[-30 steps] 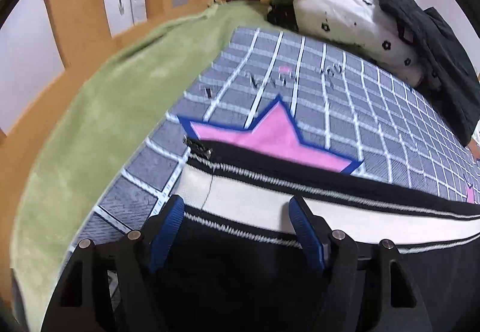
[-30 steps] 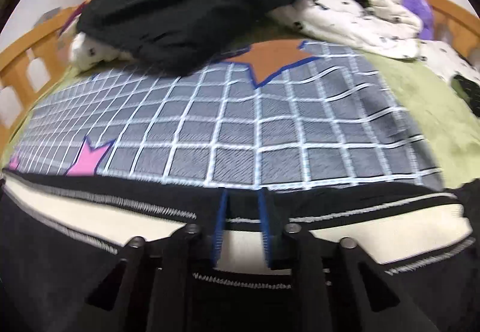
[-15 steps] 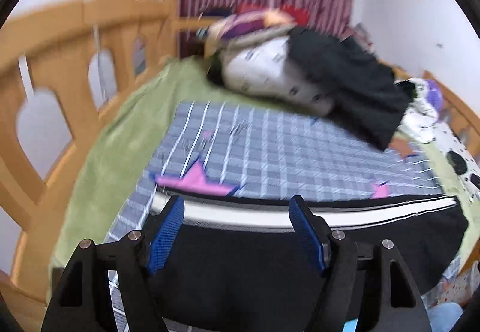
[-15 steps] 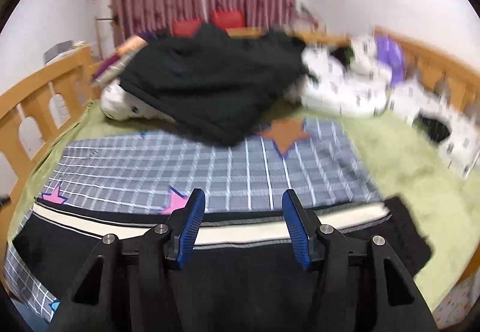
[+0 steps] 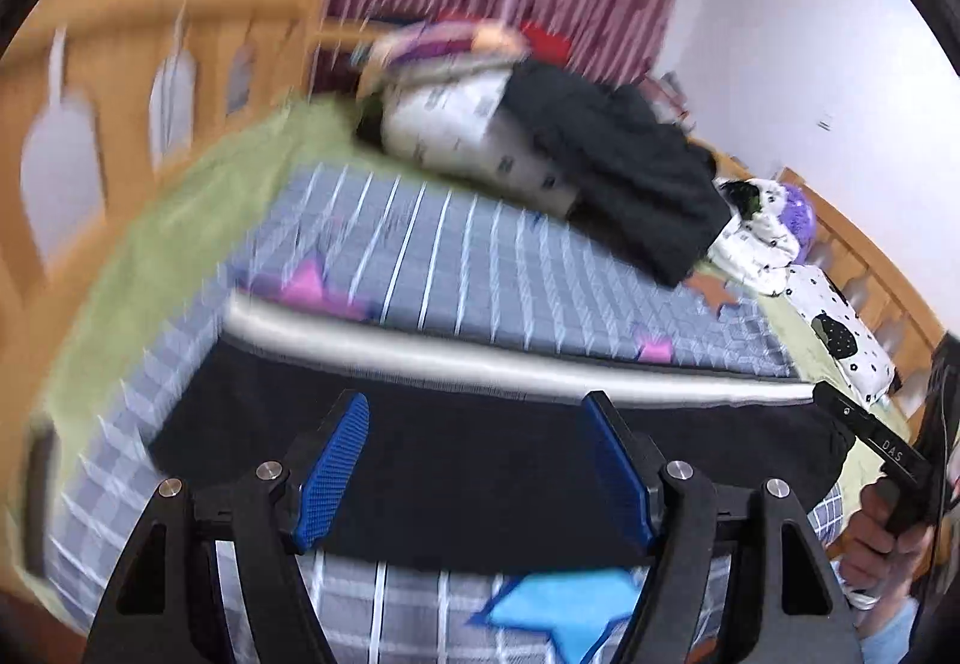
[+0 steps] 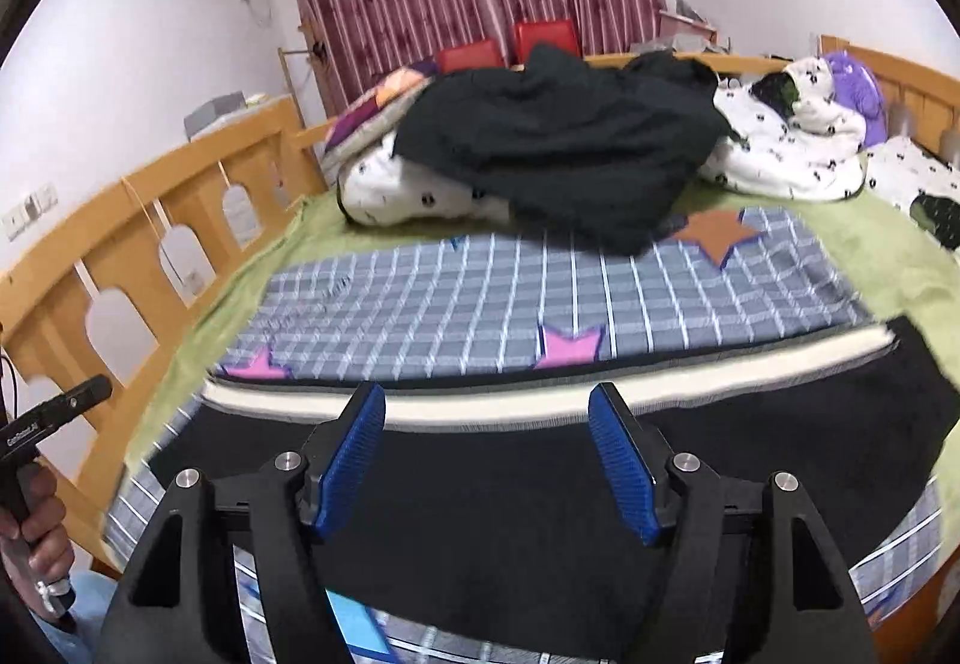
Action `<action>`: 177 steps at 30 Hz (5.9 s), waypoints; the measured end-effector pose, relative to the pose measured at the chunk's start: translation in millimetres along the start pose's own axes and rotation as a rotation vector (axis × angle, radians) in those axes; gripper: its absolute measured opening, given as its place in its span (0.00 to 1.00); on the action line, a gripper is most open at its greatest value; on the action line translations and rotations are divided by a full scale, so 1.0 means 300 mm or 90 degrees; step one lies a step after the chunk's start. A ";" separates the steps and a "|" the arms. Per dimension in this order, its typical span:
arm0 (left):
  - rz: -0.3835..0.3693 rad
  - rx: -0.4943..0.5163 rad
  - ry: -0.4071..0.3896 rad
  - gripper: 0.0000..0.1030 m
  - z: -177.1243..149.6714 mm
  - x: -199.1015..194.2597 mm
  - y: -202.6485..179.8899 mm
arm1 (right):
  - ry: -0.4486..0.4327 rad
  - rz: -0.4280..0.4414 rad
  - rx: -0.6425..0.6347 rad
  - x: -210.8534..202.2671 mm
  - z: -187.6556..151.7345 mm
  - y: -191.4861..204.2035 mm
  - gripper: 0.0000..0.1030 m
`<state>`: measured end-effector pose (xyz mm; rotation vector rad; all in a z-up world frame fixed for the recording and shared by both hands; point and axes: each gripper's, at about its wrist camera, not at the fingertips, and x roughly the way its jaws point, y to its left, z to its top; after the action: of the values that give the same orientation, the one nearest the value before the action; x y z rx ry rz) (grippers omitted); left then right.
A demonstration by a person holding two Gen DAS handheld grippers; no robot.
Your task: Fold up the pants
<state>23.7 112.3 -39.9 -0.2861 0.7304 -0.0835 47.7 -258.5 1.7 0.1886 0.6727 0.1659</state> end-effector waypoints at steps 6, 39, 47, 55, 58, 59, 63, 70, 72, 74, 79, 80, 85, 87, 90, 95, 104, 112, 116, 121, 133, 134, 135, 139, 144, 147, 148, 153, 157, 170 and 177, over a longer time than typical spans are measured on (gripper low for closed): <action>0.034 -0.104 0.051 0.67 -0.245 0.112 0.257 | 0.095 -0.005 0.069 0.178 -0.204 -0.143 0.57; 0.244 -0.170 -0.016 0.13 -0.005 0.230 0.470 | 0.067 -0.090 0.051 0.276 -0.142 -0.113 0.57; 0.322 0.176 -0.130 0.12 0.086 0.183 -0.129 | -0.004 -0.141 0.011 0.140 -0.130 -0.159 0.58; 0.195 0.349 -0.102 0.11 -0.114 0.355 -0.717 | -0.062 -0.212 0.043 -0.042 -0.160 -0.380 0.59; 0.138 0.368 -0.057 0.11 -0.231 0.441 -0.859 | -0.072 -0.241 0.081 -0.116 -0.211 -0.508 0.60; 0.118 0.380 -0.040 0.11 -0.284 0.470 -0.909 | -0.071 -0.242 0.095 -0.130 -0.223 -0.542 0.60; 0.070 0.440 0.022 0.11 -0.466 0.534 -1.045 | -0.047 -0.224 0.191 -0.176 -0.291 -0.718 0.60; 0.007 0.463 0.070 0.52 -0.535 0.466 -1.026 | -0.044 -0.199 0.222 -0.184 -0.311 -0.764 0.60; -0.042 0.405 0.076 0.67 -0.481 0.412 -0.946 | -0.039 -0.187 0.201 -0.160 -0.297 -0.728 0.60; -0.079 0.357 0.056 0.68 -0.442 0.338 -0.839 | -0.027 -0.174 0.162 -0.120 -0.284 -0.672 0.61; -0.028 0.261 -0.002 0.73 -0.369 0.205 -0.527 | 0.037 -0.085 0.095 0.002 -0.273 -0.531 0.61; -0.013 0.252 -0.004 0.73 -0.366 0.196 -0.478 | 0.052 -0.061 0.086 0.029 -0.274 -0.498 0.61; 0.053 0.206 0.022 0.73 -0.389 0.177 -0.247 | 0.123 0.001 0.047 0.182 -0.287 -0.349 0.60; 0.048 0.180 0.030 0.73 -0.385 0.172 -0.194 | 0.144 -0.007 0.046 0.235 -0.301 -0.310 0.52; 0.043 0.162 0.021 0.73 -0.381 0.158 -0.155 | 0.184 -0.002 0.017 0.288 -0.327 -0.262 0.17; 0.007 0.156 -0.002 0.73 -0.338 0.143 -0.136 | 0.104 0.024 -0.002 0.176 -0.317 -0.246 0.11; 0.007 0.179 0.117 0.74 -0.361 0.358 -0.163 | 0.162 -0.088 -0.077 0.217 -0.390 -0.204 0.39; -0.046 0.107 0.105 0.73 -0.273 0.325 -0.087 | 0.142 -0.069 -0.052 0.260 -0.255 -0.217 0.53; -0.059 0.066 0.113 0.73 -0.237 0.332 -0.037 | 0.178 -0.048 0.037 0.442 -0.231 -0.286 0.36; -0.057 0.049 0.113 0.73 -0.196 0.363 -0.026 | 0.187 -0.049 -0.003 0.509 -0.259 -0.273 0.25; -0.136 0.040 0.198 0.67 -0.117 0.606 -0.124 | 0.048 -0.318 0.101 -0.033 -0.366 -0.778 0.67; -0.138 0.035 0.201 0.64 -0.118 0.621 -0.125 | 0.059 -0.313 0.127 -0.036 -0.382 -0.837 0.67; -0.138 0.029 0.200 0.60 -0.115 0.634 -0.121 | 0.066 -0.310 0.152 -0.030 -0.393 -0.879 0.67; -0.171 -0.003 0.208 0.51 -0.099 0.675 -0.098 | 0.035 -0.273 0.228 0.007 -0.392 -1.007 0.67; -0.191 0.013 0.216 0.45 -0.081 0.722 -0.122 | 0.017 -0.256 0.260 0.096 -0.331 -1.111 0.67; -0.200 0.027 0.217 0.45 -0.072 0.754 -0.158 | 0.015 -0.243 0.269 0.138 -0.282 -1.160 0.66; -0.199 0.033 0.220 0.45 -0.068 0.765 -0.171 | 0.014 -0.244 0.266 0.151 -0.265 -1.168 0.61; -0.181 0.046 0.202 0.12 -0.047 0.741 -0.192 | 0.020 -0.292 0.208 0.156 -0.247 -1.144 0.25; -0.187 0.019 0.166 0.09 0.005 0.668 -0.208 | -0.037 -0.320 0.118 0.074 -0.157 -1.007 0.13; -0.152 0.063 0.019 0.09 0.284 0.280 -0.044 | -0.209 -0.186 0.007 -0.126 0.169 -0.466 0.12; -0.027 0.072 0.113 0.11 0.194 0.390 0.294 | -0.072 -0.123 0.006 0.125 -0.046 -0.438 0.12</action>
<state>147.4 189.6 -99.3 -0.1879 0.8923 -0.1915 79.9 -376.4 -61.1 0.1393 0.5762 -0.0333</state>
